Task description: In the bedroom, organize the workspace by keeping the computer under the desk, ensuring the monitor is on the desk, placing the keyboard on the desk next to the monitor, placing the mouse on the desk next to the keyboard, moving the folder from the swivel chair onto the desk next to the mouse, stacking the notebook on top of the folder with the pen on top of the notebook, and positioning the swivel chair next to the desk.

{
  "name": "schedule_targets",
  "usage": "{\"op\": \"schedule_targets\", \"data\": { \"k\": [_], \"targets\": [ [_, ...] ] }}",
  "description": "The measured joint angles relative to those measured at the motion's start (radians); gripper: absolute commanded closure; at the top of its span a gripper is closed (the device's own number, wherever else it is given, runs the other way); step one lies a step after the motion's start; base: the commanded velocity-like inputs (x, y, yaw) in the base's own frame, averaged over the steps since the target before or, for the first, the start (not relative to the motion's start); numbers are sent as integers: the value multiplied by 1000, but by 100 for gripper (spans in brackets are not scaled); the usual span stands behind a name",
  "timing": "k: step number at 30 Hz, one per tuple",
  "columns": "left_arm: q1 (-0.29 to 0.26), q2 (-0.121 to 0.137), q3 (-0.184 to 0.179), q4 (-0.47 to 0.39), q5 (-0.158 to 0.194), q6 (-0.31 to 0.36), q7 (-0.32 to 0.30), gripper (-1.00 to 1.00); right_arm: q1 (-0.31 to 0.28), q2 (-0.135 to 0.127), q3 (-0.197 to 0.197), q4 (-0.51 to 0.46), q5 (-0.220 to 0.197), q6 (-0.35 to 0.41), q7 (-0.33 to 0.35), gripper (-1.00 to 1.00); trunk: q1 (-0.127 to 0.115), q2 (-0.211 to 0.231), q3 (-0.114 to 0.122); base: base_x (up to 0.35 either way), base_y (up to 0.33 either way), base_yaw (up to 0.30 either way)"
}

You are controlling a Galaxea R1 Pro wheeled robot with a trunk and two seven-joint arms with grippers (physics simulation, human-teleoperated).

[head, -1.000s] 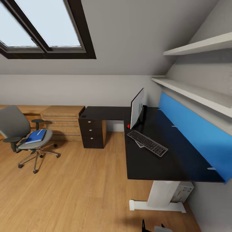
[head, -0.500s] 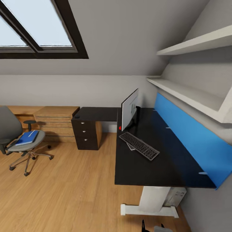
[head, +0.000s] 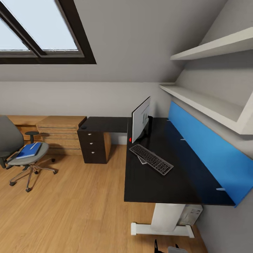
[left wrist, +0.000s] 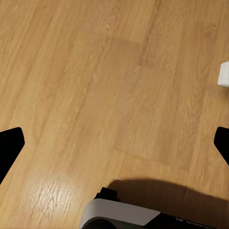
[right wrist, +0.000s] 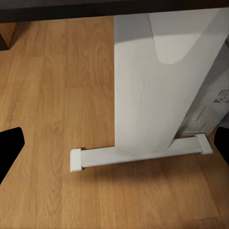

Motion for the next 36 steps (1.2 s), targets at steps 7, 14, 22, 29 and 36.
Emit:
{"op": "schedule_targets", "data": {
  "k": [7, 14, 22, 29, 36],
  "targets": [
    [0, -2, -3, -4, -1, -1, -3, -100, 0, -1, -2, -5, -1, -16, -2, -100, 0, 0, 0, 0, 0, 0],
    [0, 1, 7, -179, 3, 11, -8, -100, -3, -7, -5, -12, 0, -16, -2, -100, 0, 0, 0, 0, 0, 0],
    [0, -9, 0, -380, 5, 253, -13, -100, -54, -12, -6, -32, 2, -8, -6, -100, 0, 0, 0, 0, 0, 0],
    [0, -36, 1, -615, 5, 377, -14, -100, -113, -35, -9, -210, 0, 68, -7, -100, 0, 0, 0, 0, 0, 0],
    [0, -53, -16, -851, 43, 620, -17, -100, -122, -56, -10, -529, -4, 403, -7, -100, 0, 0, 0, 0, 0, 0]
  ]
}}
